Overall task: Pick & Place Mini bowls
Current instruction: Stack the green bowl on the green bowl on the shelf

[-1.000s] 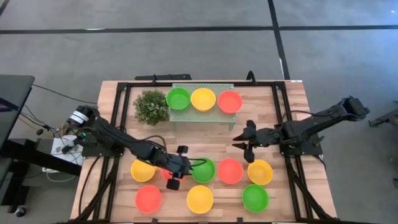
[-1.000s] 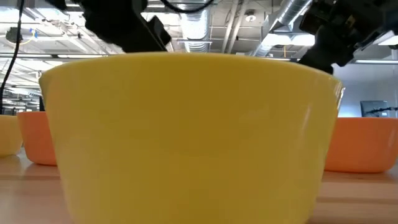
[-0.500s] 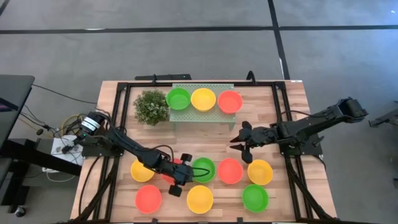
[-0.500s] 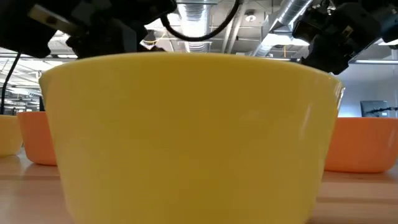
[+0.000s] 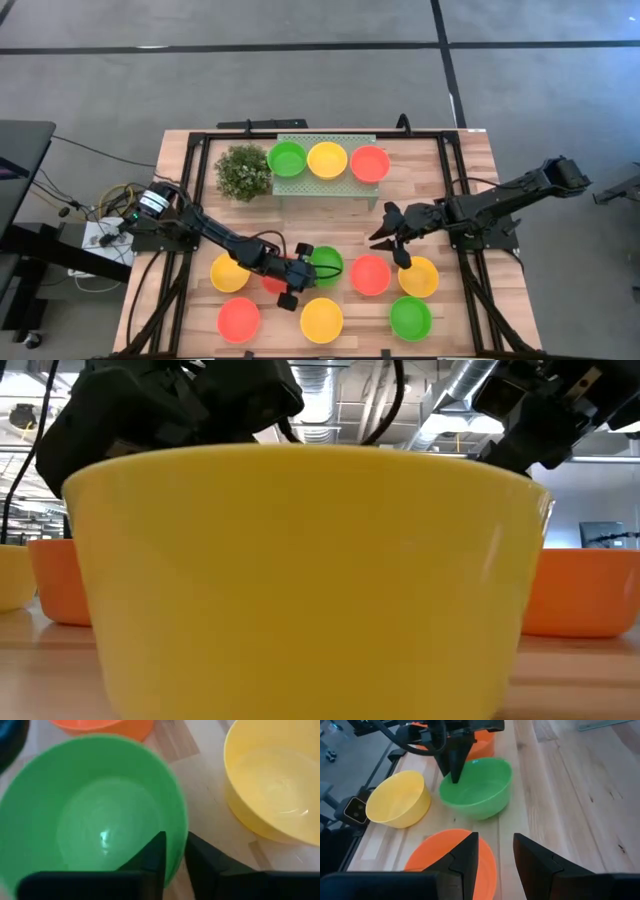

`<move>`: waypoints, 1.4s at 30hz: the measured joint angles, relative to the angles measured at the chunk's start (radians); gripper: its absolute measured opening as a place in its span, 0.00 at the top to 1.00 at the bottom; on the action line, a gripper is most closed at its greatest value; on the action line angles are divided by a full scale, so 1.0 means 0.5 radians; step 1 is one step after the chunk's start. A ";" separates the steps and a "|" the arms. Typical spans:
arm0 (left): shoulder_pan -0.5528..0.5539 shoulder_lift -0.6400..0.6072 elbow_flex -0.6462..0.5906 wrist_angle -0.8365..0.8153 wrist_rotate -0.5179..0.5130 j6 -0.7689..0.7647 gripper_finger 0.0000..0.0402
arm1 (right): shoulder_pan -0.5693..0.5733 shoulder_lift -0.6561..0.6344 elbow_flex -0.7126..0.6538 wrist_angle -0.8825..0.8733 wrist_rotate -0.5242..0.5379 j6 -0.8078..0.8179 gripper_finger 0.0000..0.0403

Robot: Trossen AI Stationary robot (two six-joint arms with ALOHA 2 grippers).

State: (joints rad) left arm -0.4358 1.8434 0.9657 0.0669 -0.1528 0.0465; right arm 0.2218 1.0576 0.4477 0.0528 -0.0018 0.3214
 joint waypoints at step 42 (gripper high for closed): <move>1.153 -0.988 0.434 -1.120 -0.332 0.283 0.98 | -0.001 0.004 0.000 -0.001 -0.004 -0.034 0.71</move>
State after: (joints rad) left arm 0.1406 1.3496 1.1828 -0.4931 -0.3190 0.1879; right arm 0.2215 1.0596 0.4477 0.0525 -0.0036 0.3046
